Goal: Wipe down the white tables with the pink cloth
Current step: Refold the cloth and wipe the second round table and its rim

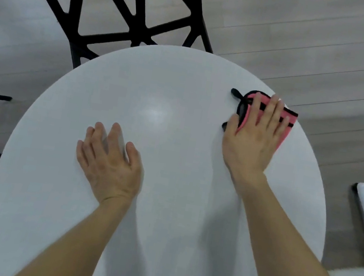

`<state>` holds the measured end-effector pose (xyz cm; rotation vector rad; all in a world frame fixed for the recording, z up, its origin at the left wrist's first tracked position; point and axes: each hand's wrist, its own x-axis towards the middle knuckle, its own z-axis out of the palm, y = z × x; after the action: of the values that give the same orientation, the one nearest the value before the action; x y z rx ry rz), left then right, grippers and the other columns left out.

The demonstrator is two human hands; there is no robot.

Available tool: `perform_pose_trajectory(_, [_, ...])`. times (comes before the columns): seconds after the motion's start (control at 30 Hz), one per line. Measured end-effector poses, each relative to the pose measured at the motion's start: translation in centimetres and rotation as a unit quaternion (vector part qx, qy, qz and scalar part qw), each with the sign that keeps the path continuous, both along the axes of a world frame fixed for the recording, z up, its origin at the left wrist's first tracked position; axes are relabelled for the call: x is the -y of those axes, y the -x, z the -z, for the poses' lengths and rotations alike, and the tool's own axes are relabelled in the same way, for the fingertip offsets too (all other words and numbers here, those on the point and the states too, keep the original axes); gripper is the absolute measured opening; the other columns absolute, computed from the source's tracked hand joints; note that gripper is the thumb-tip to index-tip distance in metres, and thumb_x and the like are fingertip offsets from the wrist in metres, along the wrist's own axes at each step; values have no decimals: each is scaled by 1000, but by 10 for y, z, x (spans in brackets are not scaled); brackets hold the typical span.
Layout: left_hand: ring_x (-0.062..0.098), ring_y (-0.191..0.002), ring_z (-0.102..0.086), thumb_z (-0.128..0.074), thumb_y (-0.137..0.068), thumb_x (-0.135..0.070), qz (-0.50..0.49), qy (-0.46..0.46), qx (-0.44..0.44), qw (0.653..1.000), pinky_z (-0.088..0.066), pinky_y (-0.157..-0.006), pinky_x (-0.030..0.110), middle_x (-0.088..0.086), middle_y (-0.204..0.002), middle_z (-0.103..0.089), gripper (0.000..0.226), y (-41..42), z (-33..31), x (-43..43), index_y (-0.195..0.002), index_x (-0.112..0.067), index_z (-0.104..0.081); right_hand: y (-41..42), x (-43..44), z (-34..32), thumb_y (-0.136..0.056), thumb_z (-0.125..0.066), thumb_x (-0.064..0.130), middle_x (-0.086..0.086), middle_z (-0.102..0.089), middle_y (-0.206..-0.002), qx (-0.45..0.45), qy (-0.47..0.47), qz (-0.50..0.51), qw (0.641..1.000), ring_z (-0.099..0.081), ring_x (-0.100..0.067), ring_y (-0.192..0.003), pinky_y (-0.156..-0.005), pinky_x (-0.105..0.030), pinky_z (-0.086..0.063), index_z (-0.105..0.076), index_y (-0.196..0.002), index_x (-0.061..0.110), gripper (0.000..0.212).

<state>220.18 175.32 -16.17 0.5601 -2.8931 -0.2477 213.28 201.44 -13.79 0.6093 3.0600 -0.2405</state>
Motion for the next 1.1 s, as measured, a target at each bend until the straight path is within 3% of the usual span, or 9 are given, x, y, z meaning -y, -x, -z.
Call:
perform_pose_trajectory(0.2, [34,-159,-37,-51,-105,-38,-3,6,-12,1000,-20,-133,58,15,-167,-45,54,0,2,2,-155,-18,-56,115,134,0,-110,-27,51,-21,-6,-180,-21,55,-162,985,-2,-35,-169,-135,-56,1,-17,-174,16,73])
perform_pose_trajectory(0.33, [35,-159,-37,-52,-105,-37,-1,3,-10,1000,-21,-133,58,17,-166,-46,54,2,0,0,-154,-16,-57,113,117,1,-110,-28,49,-12,-14,-181,-34,62,-234,970,-7,-28,-169,-135,-52,-1,-25,-172,22,68])
perform_pose_trajectory(0.4, [35,-160,-36,-51,-106,-39,-2,4,-3,1000,-20,-133,58,16,-167,-45,54,0,-1,1,-155,-17,-57,81,66,7,-108,-36,46,-9,-24,-179,-68,57,-198,976,-15,-26,-168,-135,-52,-5,-36,-169,23,64])
perform_pose_trajectory(0.5, [34,-161,-33,-47,-107,-41,2,-4,8,1000,-19,-133,58,15,-168,-42,55,-1,-2,0,-156,-18,-55,13,-9,8,-111,-36,47,-10,-20,-180,-56,14,-77,995,-14,-28,-168,-135,-54,-9,-31,-171,23,65])
perform_pose_trajectory(0.63, [34,-161,-32,-46,-107,-41,3,-3,12,1000,-19,-133,58,15,-168,-42,55,0,-1,1,-156,-17,-54,9,6,3,-110,-32,51,-16,-7,-181,-4,4,69,998,-3,-32,-169,-135,-57,-3,-19,-174,19,72])
perform_pose_trajectory(0.7, [35,-161,-33,-47,-106,-39,4,-6,4,1000,-19,-133,59,15,-167,-42,55,0,-1,1,-156,-16,-55,50,50,3,-109,-30,51,-20,-4,-181,-8,24,40,999,-1,-36,-168,-134,-59,-1,-17,-174,18,74])
perform_pose_trajectory(0.87, [35,-159,-36,-49,-105,-38,4,2,-16,1000,-20,-133,58,16,-166,-45,54,1,5,4,-154,-16,-54,131,148,1,-110,-27,51,-18,-7,-181,-15,47,-166,985,-1,-35,-168,-134,-57,5,-18,-174,19,72])
perform_pose_trajectory(1.0, [37,-159,-37,-50,-105,-36,11,5,-20,1000,-21,-132,59,18,-165,-45,53,1,4,4,-154,-16,-54,103,94,9,-108,-32,44,-10,-17,-181,-59,60,-229,970,-10,-27,-169,-136,-52,-2,-31,-171,23,66])
perform_pose_trajectory(1.1, [36,-160,-34,-49,-106,-38,12,2,-9,1000,-20,-132,59,17,-165,-44,53,0,3,5,-155,-17,-52,31,5,14,-109,-37,41,-9,-20,-180,-75,28,-125,989,-13,-25,-168,-135,-53,-9,-34,-170,24,63])
